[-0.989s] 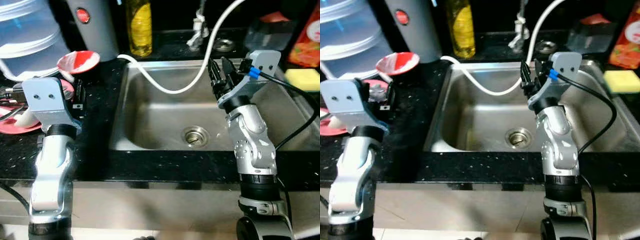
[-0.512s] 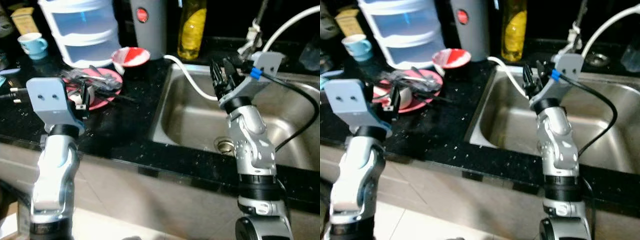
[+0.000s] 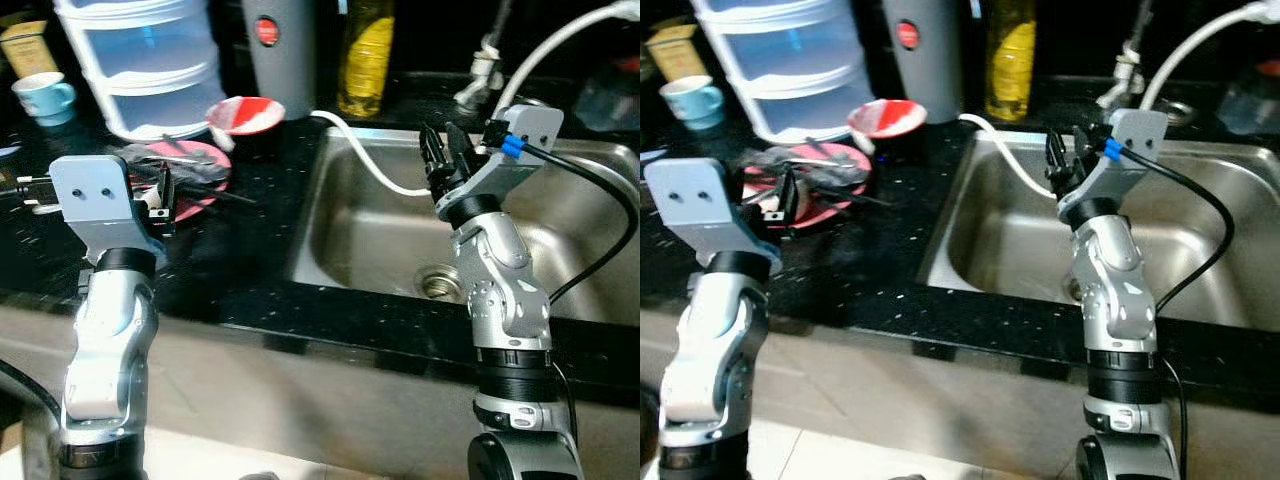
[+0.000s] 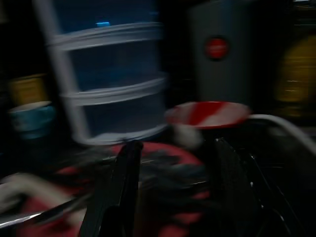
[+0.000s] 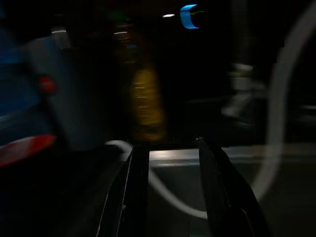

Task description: Kitchen organization

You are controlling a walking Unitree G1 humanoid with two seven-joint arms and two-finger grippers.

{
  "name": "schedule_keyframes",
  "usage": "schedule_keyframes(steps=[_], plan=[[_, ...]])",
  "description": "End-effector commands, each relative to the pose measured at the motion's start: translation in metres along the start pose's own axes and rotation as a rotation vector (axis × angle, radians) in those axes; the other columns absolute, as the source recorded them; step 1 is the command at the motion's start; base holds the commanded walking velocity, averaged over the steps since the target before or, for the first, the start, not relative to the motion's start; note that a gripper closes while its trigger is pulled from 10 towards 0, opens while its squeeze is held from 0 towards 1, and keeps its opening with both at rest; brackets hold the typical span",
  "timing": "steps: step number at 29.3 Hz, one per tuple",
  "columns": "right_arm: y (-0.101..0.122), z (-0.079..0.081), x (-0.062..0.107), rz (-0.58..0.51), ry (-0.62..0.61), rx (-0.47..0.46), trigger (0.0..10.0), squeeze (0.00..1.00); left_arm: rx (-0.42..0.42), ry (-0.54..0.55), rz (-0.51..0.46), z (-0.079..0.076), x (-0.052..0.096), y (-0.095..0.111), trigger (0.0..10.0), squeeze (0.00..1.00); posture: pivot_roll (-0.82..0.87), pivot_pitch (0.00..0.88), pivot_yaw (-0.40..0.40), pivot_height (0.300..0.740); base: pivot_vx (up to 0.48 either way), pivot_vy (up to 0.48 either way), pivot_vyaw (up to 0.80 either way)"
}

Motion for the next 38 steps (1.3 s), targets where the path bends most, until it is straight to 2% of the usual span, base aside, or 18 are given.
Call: schedule_keyframes(steps=[1, 7, 19, 27, 28, 29, 30, 31, 32, 34, 35, 36, 38], plan=[[-0.001, -0.003, 0.001, 0.012, -0.016, -0.012, 10.0, 0.00, -0.011, -0.011, 0.022, -0.002, -0.001, -0.004, 10.0, 0.00, -0.01, 0.000, 0.069, 0.740, 0.000, 0.000, -0.80], [-0.001, -0.004, 0.001, 0.012, -0.021, -0.014, 10.0, 0.00, -0.011, -0.014, 0.024, -0.003, -0.001, -0.004, 10.0, 0.00, -0.01, 0.000, 0.068, 0.740, 0.000, 0.000, -0.72], [-0.002, -0.001, 0.001, 0.015, -0.004, 0.006, 10.0, 0.00, -0.011, -0.010, 0.027, -0.003, 0.000, -0.004, 10.0, 0.00, -0.01, 0.000, 0.060, 0.740, 0.000, 0.000, 0.00], [-0.001, 0.008, 0.000, 0.010, 0.048, 0.027, 10.0, 0.00, -0.016, 0.002, 0.026, -0.001, 0.001, -0.004, 10.0, 0.00, -0.01, 0.000, 0.057, 0.740, 0.000, 0.000, 0.00], [0.003, 0.012, -0.001, -0.009, 0.069, 0.044, 10.0, 0.00, -0.012, 0.009, 0.017, 0.000, 0.000, -0.001, 10.0, 0.00, -0.01, 0.000, 0.057, 0.740, 0.000, 0.000, 0.00], [0.013, 0.020, -0.005, -0.050, 0.099, 0.061, 10.0, 0.00, -0.031, 0.009, -0.029, 0.004, -0.006, 0.011, 10.0, 0.00, -0.01, 0.000, 0.056, 0.740, 0.000, 0.000, 0.00], [0.013, 0.020, -0.005, -0.050, 0.099, 0.061, 10.0, 0.00, -0.031, 0.009, -0.029, 0.004, -0.006, 0.011, 10.0, 0.00, -0.01, 0.000, 0.056, 0.740, 0.000, 0.000, 0.00], [0.022, 0.027, -0.010, -0.084, 0.121, 0.070, 10.0, 0.00, -0.048, 0.012, -0.075, 0.010, -0.012, 0.025, 10.0, 0.00, -0.01, 0.000, 0.055, 0.740, 0.000, 0.000, 0.00], [0.022, 0.027, -0.010, -0.084, 0.121, 0.070, 10.0, 0.00, -0.048, 0.012, -0.075, 0.010, -0.012, 0.025, 10.0, 0.00, -0.01, 0.000, 0.055, 0.740, 0.000, 0.000, 0.00], [0.034, 0.041, -0.022, -0.119, 0.167, 0.064, 10.0, 0.00, -0.061, 0.043, -0.148, 0.034, -0.027, 0.052, 10.0, 0.00, 0.00, 0.000, 0.050, 0.740, 0.000, 0.000, 0.00], [0.034, 0.041, -0.022, -0.119, 0.167, 0.064, 10.0, 0.00, -0.061, 0.043, -0.148, 0.034, -0.027, 0.052, 10.0, 0.00, 0.00, 0.000, 0.050, 0.740, 0.000, 0.000, 0.00], [0.035, 0.048, -0.028, -0.119, 0.182, 0.057, 10.0, 0.00, -0.070, 0.057, -0.166, 0.044, -0.031, 0.062, 10.0, 0.00, 0.00, 0.000, 0.046, 0.740, 0.000, 0.000, 0.00], [0.038, 0.058, -0.035, -0.115, 0.218, 0.024, 10.0, 0.00, -0.121, 0.064, -0.194, 0.053, -0.031, 0.073, 10.0, 0.00, 0.01, 0.000, 0.029, 0.740, 0.000, 0.000, 0.00]])
Point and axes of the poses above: a point about 5 cm out from each wrist's last joint towards the gripper, its own x axis pointing back from the gripper into the wrist, its own y axis along the axis of the wrist's last joint, z = x × y, the point moved 2 cm from there along -x, pointing out of the wrist towards the gripper, and after that the axes turned 7 degrees about -x, right-handed, at the moved point
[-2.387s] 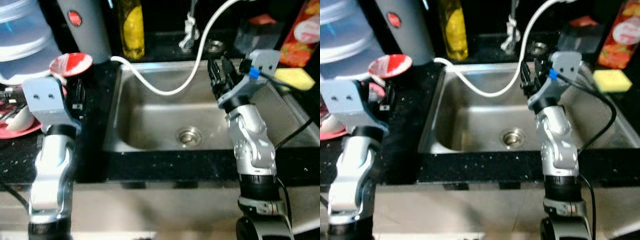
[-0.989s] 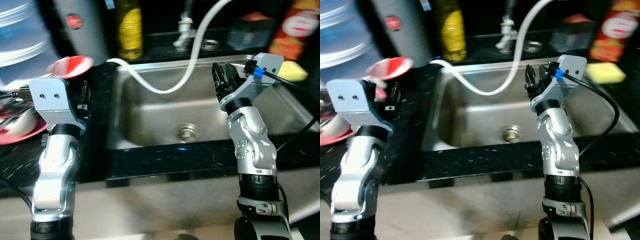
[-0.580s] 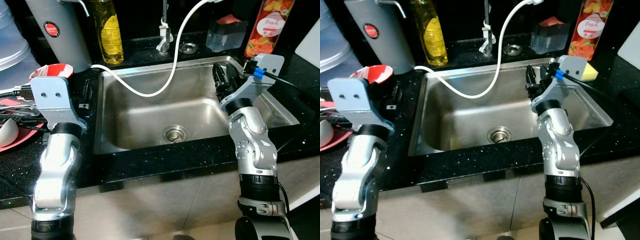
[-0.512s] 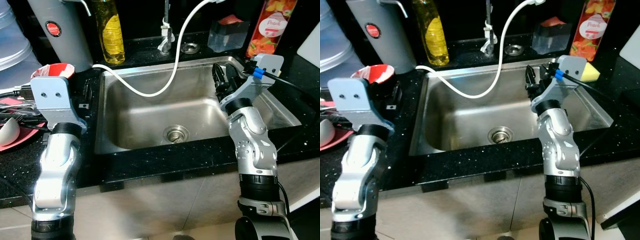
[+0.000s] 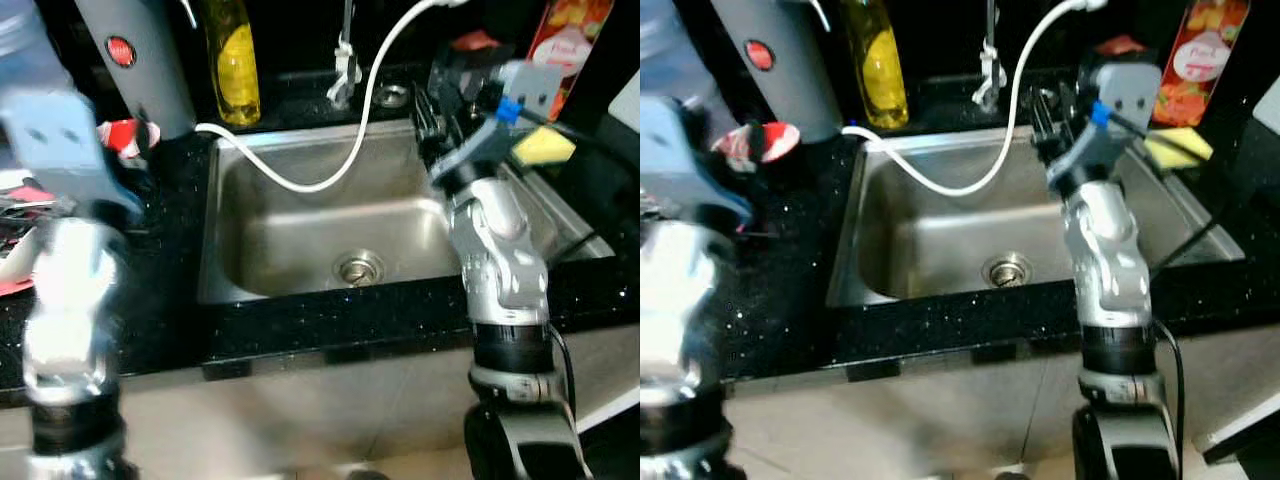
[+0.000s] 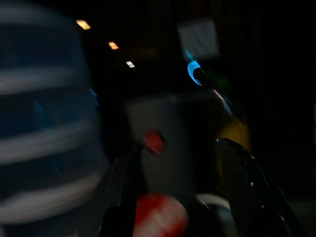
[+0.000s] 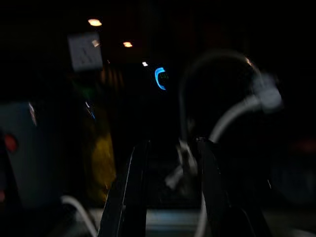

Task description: Kitchen organization

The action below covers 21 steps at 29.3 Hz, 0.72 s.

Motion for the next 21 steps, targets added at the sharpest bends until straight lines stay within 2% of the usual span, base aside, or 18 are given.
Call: schedule_keyframes(steps=[1, 2, 6, 7, 9, 10, 14, 19, 21], plan=[[-0.008, 0.007, -0.003, 0.032, 0.030, -0.020, 10.0, 0.00, -0.018, -0.008, 0.018, 0.005, 0.001, -0.001, 10.0, 0.00, 0.01, 0.000, 0.029, 0.740, 0.000, 0.000, 0.00], [-0.005, 0.012, -0.004, 0.028, 0.062, -0.027, 10.0, 0.00, -0.058, -0.013, 0.010, 0.009, 0.006, 0.004, 10.0, 0.00, 0.02, 0.003, 0.021, 0.740, 0.000, 0.000, 0.00], [-0.005, 0.012, -0.002, 0.031, 0.071, -0.028, 10.0, 0.00, -0.085, 0.009, 0.029, 0.015, 0.013, 0.003, 10.0, 0.00, 0.04, 0.011, 0.011, 0.740, 0.000, 0.000, 0.00], [-0.008, 0.009, -0.001, 0.043, 0.066, -0.036, 10.0, 0.00, -0.084, 0.078, 0.088, 0.027, 0.021, -0.005, 10.0, 0.00, 0.04, 0.011, 0.011, 0.740, 0.000, 0.000, 0.00], [-0.009, 0.009, 0.000, 0.046, 0.065, -0.037, 10.0, 0.00, -0.081, 0.095, 0.103, 0.030, 0.023, -0.007, 10.0, 0.00, 0.04, 0.011, 0.011, 0.740, 0.000, 0.000, 0.00], [-0.012, 0.009, 0.000, 0.054, 0.064, -0.041, 10.0, 0.00, -0.086, 0.116, 0.149, 0.033, 0.027, -0.015, 10.0, 0.00, 0.07, 0.018, -0.001, 0.740, 0.000, 0.000, 0.00], [-0.021, 0.009, 0.000, 0.078, 0.067, -0.056, 10.0, 0.00, -0.114, 0.090, 0.229, 0.024, 0.039, -0.030, 10.0, 0.00, 0.09, 0.034, -0.009, 0.740, 0.000, 0.000, 0.00], [-0.028, 0.012, 0.002, 0.097, 0.067, -0.071, 10.0, 0.00, -0.106, 0.080, 0.207, 0.020, 0.036, -0.024, 10.0, 0.00, 0.09, 0.031, -0.001, 0.740, 0.000, 0.000, 0.00], [-0.030, 0.012, 0.004, 0.101, 0.064, -0.075, 10.0, 0.00, -0.104, 0.072, 0.199, 0.019, 0.031, -0.023, 10.0, 0.00, 0.08, 0.027, 0.007, 0.740, 0.000, -0.424, 0.00]])
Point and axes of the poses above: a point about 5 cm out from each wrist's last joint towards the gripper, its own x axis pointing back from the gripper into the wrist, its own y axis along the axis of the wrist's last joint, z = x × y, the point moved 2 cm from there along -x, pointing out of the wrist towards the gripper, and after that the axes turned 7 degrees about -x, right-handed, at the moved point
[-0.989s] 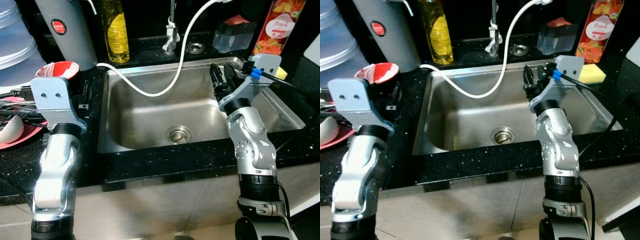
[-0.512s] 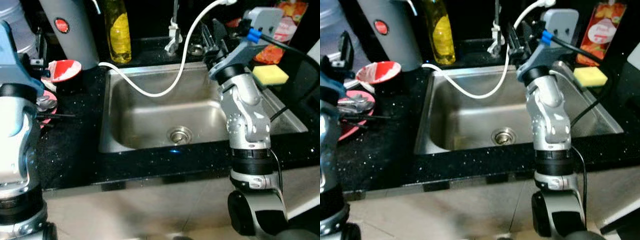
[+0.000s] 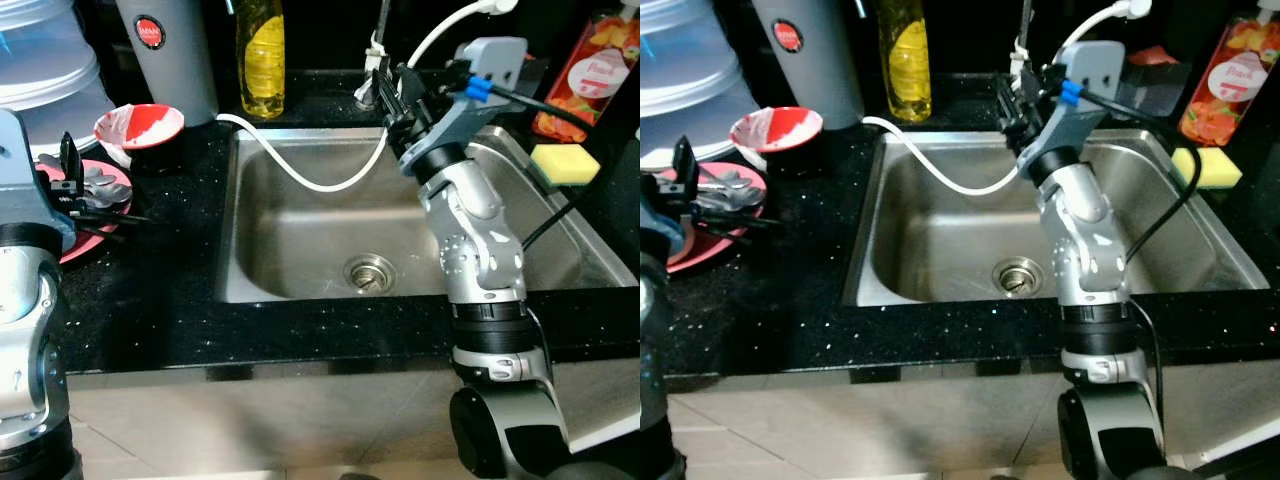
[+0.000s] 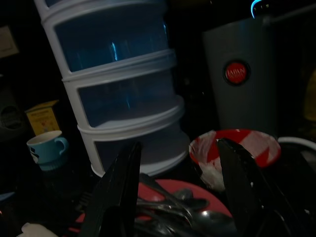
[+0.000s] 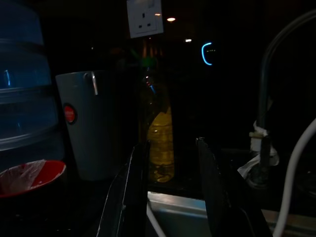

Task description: Kitchen organization

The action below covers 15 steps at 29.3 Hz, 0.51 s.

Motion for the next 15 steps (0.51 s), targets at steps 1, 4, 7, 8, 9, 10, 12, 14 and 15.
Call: schedule_keyframes(steps=[1, 4, 7, 8, 9, 10, 12, 14, 15], plan=[[-0.005, -0.001, 0.003, 0.013, -0.006, -0.008, 10.0, 0.00, -0.003, -0.010, 0.001, -0.002, -0.002, 0.001, 10.0, 0.00, 0.08, 0.027, 0.007, 0.740, 0.000, -0.424, 0.00], [-0.006, -0.005, 0.006, 0.015, -0.022, -0.003, 10.0, 0.00, 0.014, -0.027, 0.002, -0.007, -0.005, 0.000, 10.0, 0.00, 0.07, 0.023, 0.012, 0.740, 0.000, -0.466, 0.00], [-0.006, -0.011, 0.009, 0.017, -0.034, 0.004, 10.0, 0.00, 0.042, -0.027, 0.003, -0.009, -0.004, 0.001, 10.0, 0.00, 0.07, 0.009, 0.014, 0.740, 0.000, -0.094, 0.00], [-0.007, -0.013, 0.010, 0.021, -0.042, 0.007, 10.0, 0.00, 0.047, -0.024, 0.005, -0.009, -0.004, 0.000, 10.0, 0.00, 0.07, 0.003, 0.014, 0.740, 0.000, 0.000, 0.00], [-0.008, -0.014, 0.010, 0.023, -0.046, 0.008, 10.0, 0.00, 0.050, -0.022, 0.006, -0.010, -0.004, -0.001, 10.0, 0.00, 0.07, 0.003, 0.014, 0.740, 0.000, 0.000, 0.00], [-0.008, -0.014, 0.010, 0.023, -0.046, 0.008, 10.0, 0.00, 0.050, -0.022, 0.006, -0.010, -0.004, -0.001, 10.0, 0.00, 0.07, 0.003, 0.014, 0.740, 0.000, 0.000, 0.00], [-0.009, -0.015, 0.009, 0.022, -0.049, 0.007, 10.0, 0.00, 0.062, -0.026, 0.002, -0.013, -0.005, 0.000, 10.0, 0.00, 0.08, 0.000, 0.008, 0.740, 0.000, 0.000, 0.00], [-0.010, -0.014, 0.008, 0.024, -0.047, 0.007, 10.0, 0.00, 0.063, -0.028, 0.001, -0.015, -0.005, 0.000, 10.0, 0.00, 0.08, 0.000, 0.000, 0.740, 0.000, 0.000, 0.00], [-0.010, -0.014, 0.008, 0.024, -0.047, 0.007, 10.0, 0.00, 0.063, -0.028, 0.001, -0.015, -0.005, 0.000, 10.0, 0.00, 0.08, 0.000, 0.000, 0.740, 0.000, 0.000, 0.00]])
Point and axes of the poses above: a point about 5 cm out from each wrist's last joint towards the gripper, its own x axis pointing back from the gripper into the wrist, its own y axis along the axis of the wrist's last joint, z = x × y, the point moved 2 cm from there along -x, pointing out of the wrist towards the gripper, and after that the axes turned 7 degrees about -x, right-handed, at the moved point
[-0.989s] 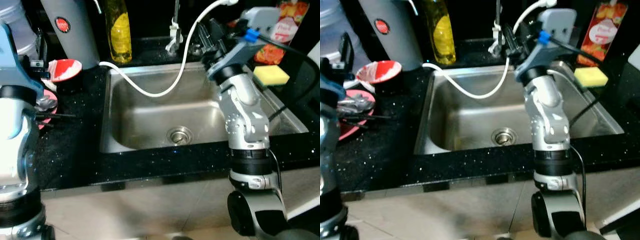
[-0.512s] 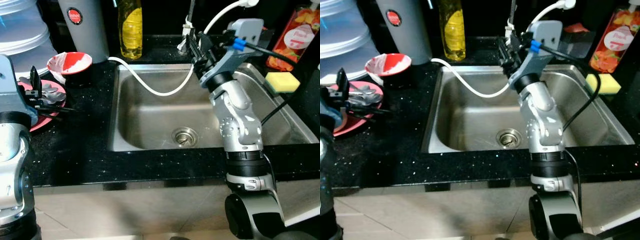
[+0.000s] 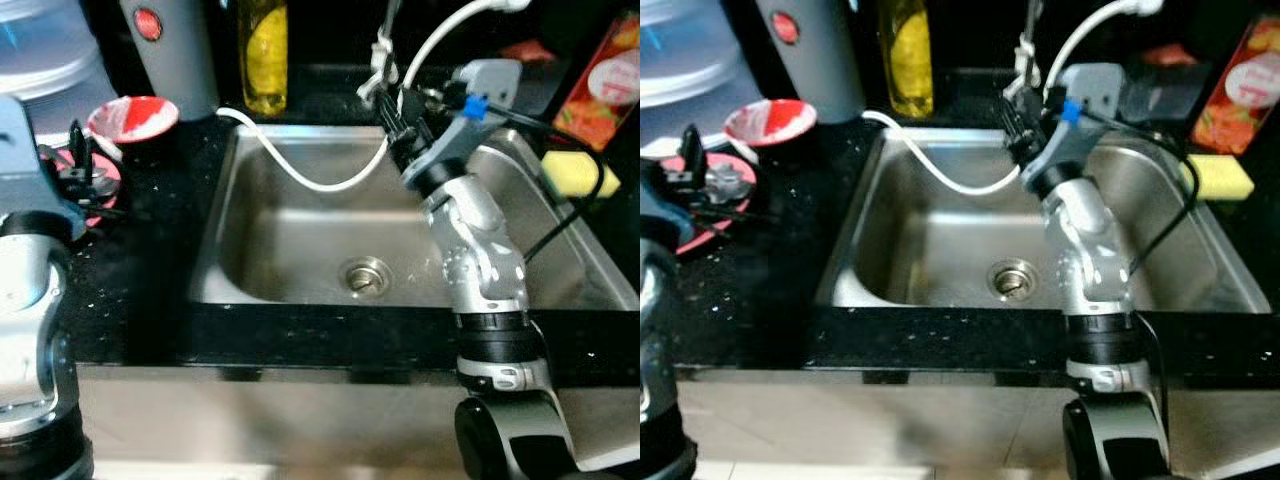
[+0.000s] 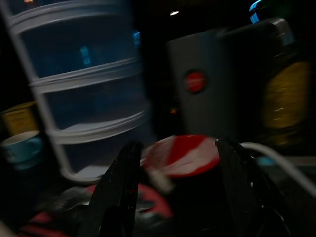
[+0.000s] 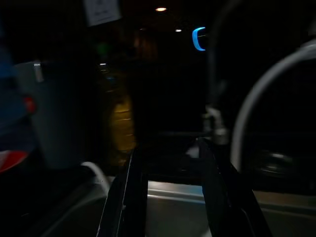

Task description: Kitchen organization

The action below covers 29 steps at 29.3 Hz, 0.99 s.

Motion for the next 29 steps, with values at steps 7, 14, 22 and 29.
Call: schedule_keyframes(steps=[7, 14, 22, 29], plan=[[-0.001, 0.014, -0.006, 0.002, 0.051, -0.004, 10.0, 0.00, 0.017, 0.020, 0.012, -0.001, 0.005, -0.004, 10.0, 0.00, 0.08, 0.000, -0.020, 0.740, 0.000, 0.000, 0.00], [0.002, 0.012, -0.007, 0.002, 0.061, 0.003, 10.0, 0.00, 0.016, 0.011, 0.034, -0.007, 0.005, -0.007, 10.0, 0.00, 0.07, 0.013, -0.027, 0.740, 0.000, 0.000, 0.00], [-0.028, 0.022, -0.003, 0.119, 0.111, 0.021, 10.0, 0.00, -0.112, -0.094, 0.282, -0.014, 0.034, -0.046, 10.0, 0.00, 0.14, 0.035, -0.058, 0.740, 0.000, 0.000, 0.00], [-0.044, 0.004, -0.008, 0.231, 0.037, 0.099, 10.0, 0.00, -0.203, -0.083, 0.316, 0.011, 0.023, -0.054, 10.0, 0.00, 0.14, 0.050, -0.055, 0.740, 0.000, 0.000, 0.00]])
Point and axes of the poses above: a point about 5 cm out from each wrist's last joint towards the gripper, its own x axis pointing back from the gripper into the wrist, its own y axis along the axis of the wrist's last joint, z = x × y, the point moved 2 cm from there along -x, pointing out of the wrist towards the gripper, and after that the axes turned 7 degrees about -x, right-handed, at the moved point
